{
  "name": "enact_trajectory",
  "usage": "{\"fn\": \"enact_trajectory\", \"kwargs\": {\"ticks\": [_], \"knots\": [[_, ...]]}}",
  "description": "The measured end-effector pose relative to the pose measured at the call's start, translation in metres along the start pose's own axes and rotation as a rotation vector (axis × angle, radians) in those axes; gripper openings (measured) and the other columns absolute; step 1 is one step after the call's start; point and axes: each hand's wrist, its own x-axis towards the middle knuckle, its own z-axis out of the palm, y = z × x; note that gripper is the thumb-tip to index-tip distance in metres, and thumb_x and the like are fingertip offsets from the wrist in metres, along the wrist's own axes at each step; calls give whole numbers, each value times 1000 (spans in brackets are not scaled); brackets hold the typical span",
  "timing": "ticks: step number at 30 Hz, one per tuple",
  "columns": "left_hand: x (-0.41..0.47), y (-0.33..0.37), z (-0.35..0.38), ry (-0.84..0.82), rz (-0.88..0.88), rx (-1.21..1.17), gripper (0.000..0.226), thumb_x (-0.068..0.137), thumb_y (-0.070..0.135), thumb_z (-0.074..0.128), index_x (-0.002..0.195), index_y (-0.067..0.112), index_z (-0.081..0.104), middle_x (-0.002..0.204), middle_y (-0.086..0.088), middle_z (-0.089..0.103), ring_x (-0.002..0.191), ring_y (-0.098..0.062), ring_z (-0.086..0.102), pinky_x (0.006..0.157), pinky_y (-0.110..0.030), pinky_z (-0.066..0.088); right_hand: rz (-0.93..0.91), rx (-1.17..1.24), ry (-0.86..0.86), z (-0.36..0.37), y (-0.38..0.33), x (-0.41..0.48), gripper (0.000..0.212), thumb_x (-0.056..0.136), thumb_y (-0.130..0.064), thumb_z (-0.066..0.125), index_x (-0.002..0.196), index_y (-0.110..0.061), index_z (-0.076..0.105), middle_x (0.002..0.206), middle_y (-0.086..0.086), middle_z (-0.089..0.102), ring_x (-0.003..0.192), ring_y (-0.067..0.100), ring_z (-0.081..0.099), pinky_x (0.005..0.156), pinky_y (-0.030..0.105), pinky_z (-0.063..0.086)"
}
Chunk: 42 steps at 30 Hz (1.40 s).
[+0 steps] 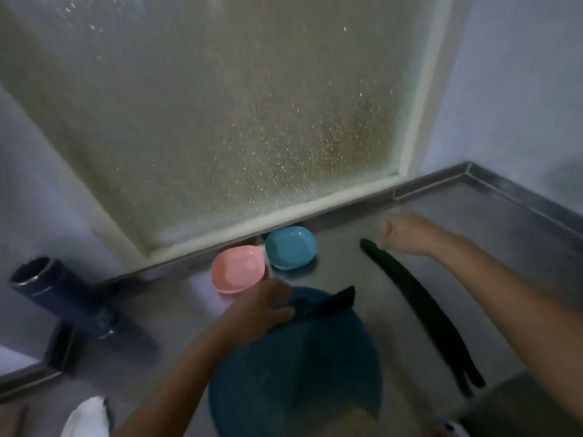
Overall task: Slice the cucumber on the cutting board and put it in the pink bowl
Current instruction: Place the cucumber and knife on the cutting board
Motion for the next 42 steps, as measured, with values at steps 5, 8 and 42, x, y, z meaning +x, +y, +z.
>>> {"fn": "enact_trajectory", "kwargs": {"ticks": [5, 8, 42], "knots": [[17, -19, 58, 24, 109, 67, 37, 82, 25, 68, 115, 35, 55, 116, 16, 55, 102, 5, 51, 95, -13, 39, 157, -19, -46, 58, 34, 10, 43, 92, -38, 58, 122, -8, 49, 124, 13, 54, 103, 25, 54, 73, 30, 44], [22, -35, 84, -48, 191, 165, 50, 82, 35, 68, 127, 39, 47, 130, 22, 40, 120, 8, 32, 103, -9, 21, 250, -12, 16, 82, 52, 16, 70, 90, -41, 60, 142, -7, 29, 137, 15, 42, 118, 30, 49, 88, 36, 44], [-76, -31, 112, 169, 89, 347, 28, 92, 27, 54, 120, 26, 58, 117, 13, 59, 107, -4, 55, 92, -17, 41, -189, -132, 317, 86, 24, -76, 33, 83, -30, 70, 112, -17, 64, 110, 5, 63, 100, 25, 58, 78, 31, 48]]}}
